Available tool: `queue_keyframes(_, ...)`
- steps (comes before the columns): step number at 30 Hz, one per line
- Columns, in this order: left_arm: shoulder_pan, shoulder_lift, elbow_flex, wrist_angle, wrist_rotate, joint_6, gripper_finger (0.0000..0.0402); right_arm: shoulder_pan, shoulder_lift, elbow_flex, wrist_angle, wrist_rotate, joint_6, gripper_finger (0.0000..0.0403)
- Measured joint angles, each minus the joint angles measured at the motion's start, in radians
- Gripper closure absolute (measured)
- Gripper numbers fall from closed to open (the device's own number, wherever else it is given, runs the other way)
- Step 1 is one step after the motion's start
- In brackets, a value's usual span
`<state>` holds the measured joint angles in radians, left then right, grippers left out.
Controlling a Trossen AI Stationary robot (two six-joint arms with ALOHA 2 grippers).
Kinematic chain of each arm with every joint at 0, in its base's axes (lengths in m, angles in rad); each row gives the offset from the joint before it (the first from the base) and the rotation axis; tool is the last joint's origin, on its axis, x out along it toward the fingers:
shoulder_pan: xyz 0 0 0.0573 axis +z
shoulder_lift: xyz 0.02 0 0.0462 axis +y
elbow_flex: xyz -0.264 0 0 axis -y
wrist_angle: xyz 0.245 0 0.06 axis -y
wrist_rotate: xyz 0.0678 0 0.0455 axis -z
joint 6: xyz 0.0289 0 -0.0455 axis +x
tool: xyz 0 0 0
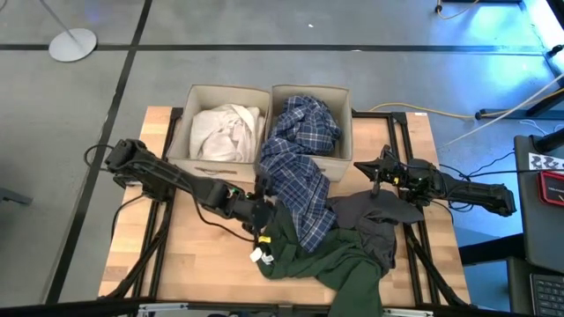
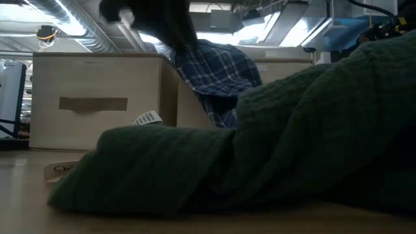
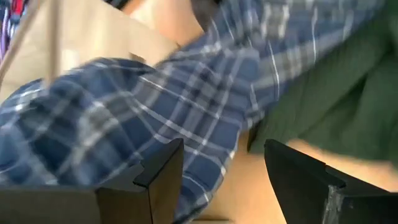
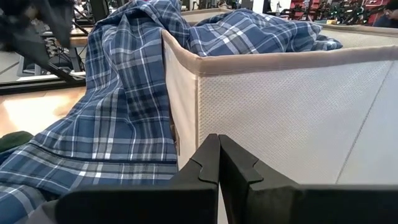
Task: Sort clothes
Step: Put the blue patterned polo shirt into the right laundry organizer
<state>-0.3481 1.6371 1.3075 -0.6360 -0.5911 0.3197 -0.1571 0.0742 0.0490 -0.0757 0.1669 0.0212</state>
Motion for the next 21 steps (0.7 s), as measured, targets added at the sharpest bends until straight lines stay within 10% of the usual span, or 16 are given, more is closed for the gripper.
queue_keyframes(21,0.064,0.019,-0.287,0.501,0.02,0.687,0.0188,0.0,0.0,0.0,0.004,0.002,0.0,0.0397)
